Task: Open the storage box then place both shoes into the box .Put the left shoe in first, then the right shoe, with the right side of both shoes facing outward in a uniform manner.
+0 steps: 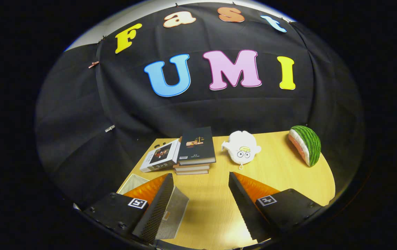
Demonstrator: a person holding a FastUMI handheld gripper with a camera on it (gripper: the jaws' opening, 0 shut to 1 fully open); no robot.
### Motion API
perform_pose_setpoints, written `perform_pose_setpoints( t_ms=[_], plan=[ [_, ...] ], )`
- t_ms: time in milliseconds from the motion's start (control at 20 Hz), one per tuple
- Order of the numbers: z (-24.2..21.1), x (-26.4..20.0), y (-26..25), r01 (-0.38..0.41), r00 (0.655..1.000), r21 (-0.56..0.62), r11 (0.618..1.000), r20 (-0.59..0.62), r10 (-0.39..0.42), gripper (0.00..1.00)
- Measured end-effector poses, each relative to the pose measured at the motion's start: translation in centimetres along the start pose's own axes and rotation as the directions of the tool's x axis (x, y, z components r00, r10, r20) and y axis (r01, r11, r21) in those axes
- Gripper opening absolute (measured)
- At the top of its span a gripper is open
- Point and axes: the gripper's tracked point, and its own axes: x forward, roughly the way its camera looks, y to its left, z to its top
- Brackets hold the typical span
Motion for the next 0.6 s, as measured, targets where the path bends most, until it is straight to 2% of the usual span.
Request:
perform_pose_setpoints(
  t_ms=[350, 600],
  plan=[
    [5.7, -5.6, -7.8, 0.067, 0.98, -0.055, 0.996, 0.192, -0.055, 0.98],
    [5.9, -8.4, -12.5, 0.13, 0.963, -0.122, 0.984, 0.25, -0.096, 0.98]
  ],
)
